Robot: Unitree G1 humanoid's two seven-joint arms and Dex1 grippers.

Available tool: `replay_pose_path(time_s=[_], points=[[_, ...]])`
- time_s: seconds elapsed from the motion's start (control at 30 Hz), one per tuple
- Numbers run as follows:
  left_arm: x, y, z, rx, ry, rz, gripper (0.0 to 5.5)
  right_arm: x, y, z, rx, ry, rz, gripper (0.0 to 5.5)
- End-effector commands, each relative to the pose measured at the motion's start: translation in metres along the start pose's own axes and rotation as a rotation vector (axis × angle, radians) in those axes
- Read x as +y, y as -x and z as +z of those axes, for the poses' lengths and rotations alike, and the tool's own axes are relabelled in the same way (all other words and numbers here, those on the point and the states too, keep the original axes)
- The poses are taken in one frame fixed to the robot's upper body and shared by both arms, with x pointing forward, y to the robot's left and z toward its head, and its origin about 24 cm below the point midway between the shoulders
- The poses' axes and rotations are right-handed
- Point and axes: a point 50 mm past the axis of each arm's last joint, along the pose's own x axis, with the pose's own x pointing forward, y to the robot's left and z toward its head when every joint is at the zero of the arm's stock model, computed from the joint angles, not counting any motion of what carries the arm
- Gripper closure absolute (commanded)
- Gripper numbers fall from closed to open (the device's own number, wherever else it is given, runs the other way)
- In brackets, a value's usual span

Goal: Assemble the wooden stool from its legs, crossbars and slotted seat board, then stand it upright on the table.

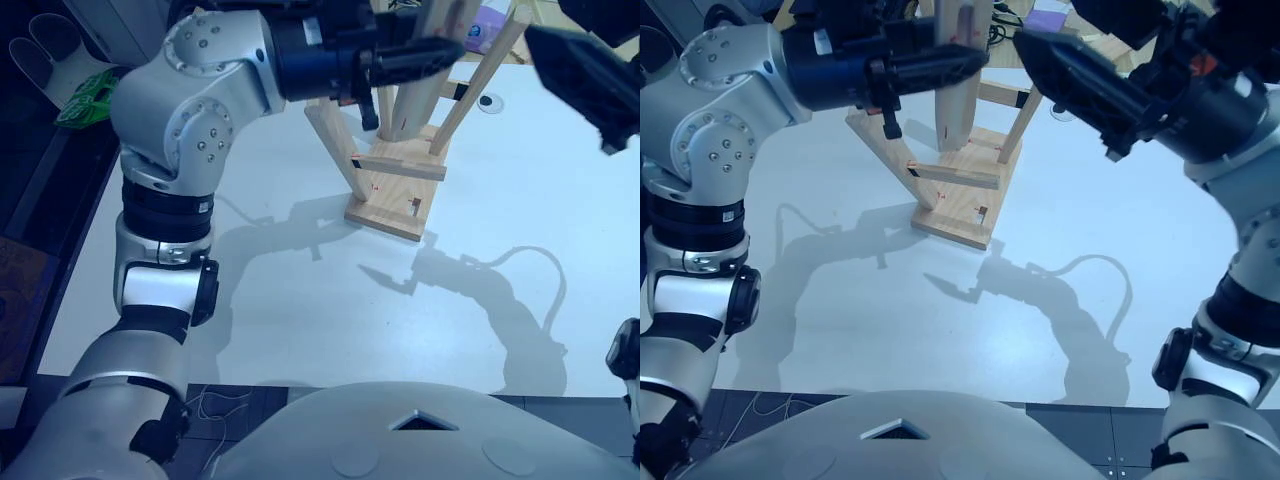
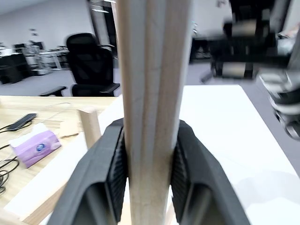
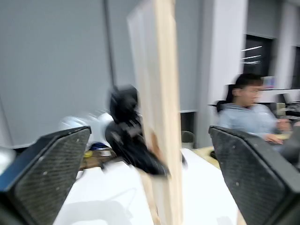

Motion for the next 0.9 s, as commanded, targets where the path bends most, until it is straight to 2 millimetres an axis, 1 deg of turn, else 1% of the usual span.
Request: replay_pose_path(time_s=[0.03,0.17,0.23,0.33,0.43,0.57,0.63,0.7,0.77,0.83,0.9], points=[[0.001,0.003,0.002,0.035,-0.050,-0.054,4.46,0.001,-0.005,0.017,-0.002,-0.005,0.050,0.83],[-0.002,0.005,-0.002,0.069,-0.062,-0.113,4.46,0.004,-0.008,0.017,0.029,-0.009,0.085,0.83],[-0.005,0.006,-0.002,0.075,-0.067,-0.149,4.46,0.005,-0.010,0.014,0.056,-0.011,0.102,1.20],[-0.010,0.006,-0.003,0.093,-0.079,-0.198,4.46,0.008,-0.014,0.010,0.091,-0.012,0.136,1.61],[-0.015,0.003,-0.004,0.107,-0.094,-0.240,4.46,0.010,-0.016,0.005,0.145,0.015,0.155,2.26],[-0.024,0.000,-0.005,0.113,-0.102,-0.287,4.46,0.013,-0.022,-0.001,0.152,0.010,0.185,3.01],[-0.028,-0.001,-0.008,0.120,-0.096,-0.302,4.46,0.015,-0.024,-0.004,0.152,0.005,0.196,3.26],[-0.030,-0.001,-0.012,0.128,-0.087,-0.310,4.46,0.016,-0.025,-0.006,0.151,0.000,0.203,3.66],[-0.032,-0.001,-0.014,0.132,-0.077,-0.317,4.46,0.017,-0.026,-0.008,0.153,-0.004,0.208,3.87],[-0.035,-0.001,-0.017,0.138,-0.070,-0.327,4.46,0.020,-0.027,-0.009,0.153,-0.014,0.221,4.32],[-0.037,-0.001,-0.019,0.144,-0.067,-0.332,4.46,0.022,-0.027,-0.010,0.154,-0.021,0.231,4.36]])
